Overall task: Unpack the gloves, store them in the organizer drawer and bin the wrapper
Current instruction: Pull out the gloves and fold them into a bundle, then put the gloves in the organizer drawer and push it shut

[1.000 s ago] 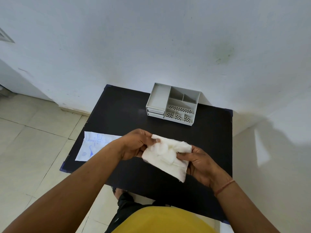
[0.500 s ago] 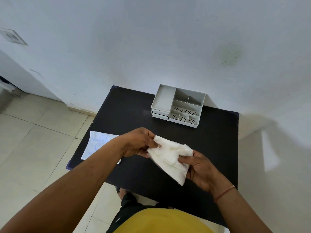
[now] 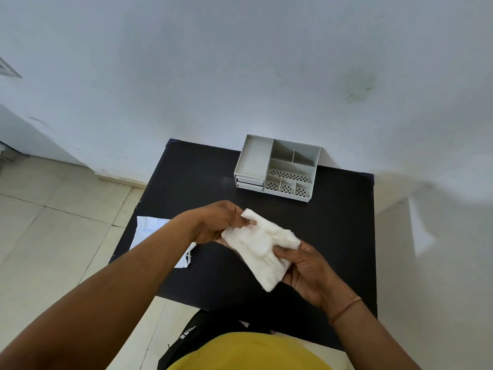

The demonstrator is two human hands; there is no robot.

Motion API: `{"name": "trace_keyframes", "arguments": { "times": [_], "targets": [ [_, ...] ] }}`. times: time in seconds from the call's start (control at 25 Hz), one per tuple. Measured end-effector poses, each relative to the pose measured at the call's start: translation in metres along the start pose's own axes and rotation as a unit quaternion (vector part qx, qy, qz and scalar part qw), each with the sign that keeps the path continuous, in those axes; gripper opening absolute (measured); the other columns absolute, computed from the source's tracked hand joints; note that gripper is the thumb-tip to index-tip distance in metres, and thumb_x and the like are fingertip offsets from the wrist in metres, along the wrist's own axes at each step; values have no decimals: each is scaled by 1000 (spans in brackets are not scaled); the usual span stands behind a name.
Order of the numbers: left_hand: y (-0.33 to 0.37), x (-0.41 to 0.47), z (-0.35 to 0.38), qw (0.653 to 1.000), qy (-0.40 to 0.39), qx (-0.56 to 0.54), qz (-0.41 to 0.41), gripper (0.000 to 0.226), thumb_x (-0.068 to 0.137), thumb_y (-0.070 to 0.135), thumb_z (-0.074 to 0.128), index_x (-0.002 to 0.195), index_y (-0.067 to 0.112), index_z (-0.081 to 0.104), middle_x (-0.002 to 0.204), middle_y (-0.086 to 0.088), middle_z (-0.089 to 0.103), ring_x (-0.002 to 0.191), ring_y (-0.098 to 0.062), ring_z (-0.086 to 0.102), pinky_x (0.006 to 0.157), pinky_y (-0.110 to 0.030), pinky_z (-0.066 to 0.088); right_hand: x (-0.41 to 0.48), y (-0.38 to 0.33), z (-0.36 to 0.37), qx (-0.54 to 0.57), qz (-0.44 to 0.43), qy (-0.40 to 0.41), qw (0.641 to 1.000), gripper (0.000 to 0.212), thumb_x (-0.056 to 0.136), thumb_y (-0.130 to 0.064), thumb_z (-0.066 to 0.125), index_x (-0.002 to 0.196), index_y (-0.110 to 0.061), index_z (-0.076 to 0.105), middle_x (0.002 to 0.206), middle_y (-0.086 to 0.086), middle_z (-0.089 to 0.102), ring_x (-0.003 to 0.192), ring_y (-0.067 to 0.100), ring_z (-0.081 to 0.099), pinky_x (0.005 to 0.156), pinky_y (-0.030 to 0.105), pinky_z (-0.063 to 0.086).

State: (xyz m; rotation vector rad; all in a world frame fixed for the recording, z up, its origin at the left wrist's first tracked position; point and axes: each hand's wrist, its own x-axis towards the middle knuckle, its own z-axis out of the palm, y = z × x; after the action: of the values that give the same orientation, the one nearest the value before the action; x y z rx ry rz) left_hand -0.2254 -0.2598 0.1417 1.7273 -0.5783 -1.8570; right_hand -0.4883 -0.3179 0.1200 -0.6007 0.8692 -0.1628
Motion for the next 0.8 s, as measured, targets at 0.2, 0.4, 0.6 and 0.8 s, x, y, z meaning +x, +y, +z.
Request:
{"name": "trace_keyframes", "arguments": {
  "times": [0.2, 0.4, 0.6, 0.8],
  "targets": [
    [23, 20, -20, 993, -36, 114, 15, 19, 91, 31, 85, 106, 19, 87, 105, -7, 86, 94, -28, 83, 75, -42, 67, 6, 4, 16, 32, 11, 16, 999, 46, 85, -1, 77, 130, -2, 67, 127, 26, 75, 118, 44, 72, 93, 63, 60],
    [31, 60, -47, 998, 47, -48, 5, 69, 75, 78, 77, 112, 21, 84, 101, -1, 87, 81, -19, 83, 64, -36, 66, 26, 8, 34, 150, -43, 83, 984, 42, 87, -1, 75, 128, -5, 69, 127, 21, 76, 116, 40, 74, 90, 57, 63],
    [8, 117, -79, 969, 150, -190, -52, 30, 97, 31, 77, 119, 10, 77, 125, -16, 80, 91, -28, 80, 67, -42, 64, 47, 11, 51, 216, -97, 140, 961, 51, 85, -5, 75, 135, -9, 66, 133, 18, 74, 121, 39, 71, 84, 52, 66],
    [17, 157, -90, 946, 183, -262, -60, 10, 103, 13, 65, 101, 12, 75, 127, -16, 72, 96, -29, 73, 74, -43, 60, 69, 18, 62, 273, -124, 171, 939, 49, 89, -4, 73, 136, -13, 66, 135, 17, 73, 121, 37, 72, 84, 51, 66]
  ]
}}
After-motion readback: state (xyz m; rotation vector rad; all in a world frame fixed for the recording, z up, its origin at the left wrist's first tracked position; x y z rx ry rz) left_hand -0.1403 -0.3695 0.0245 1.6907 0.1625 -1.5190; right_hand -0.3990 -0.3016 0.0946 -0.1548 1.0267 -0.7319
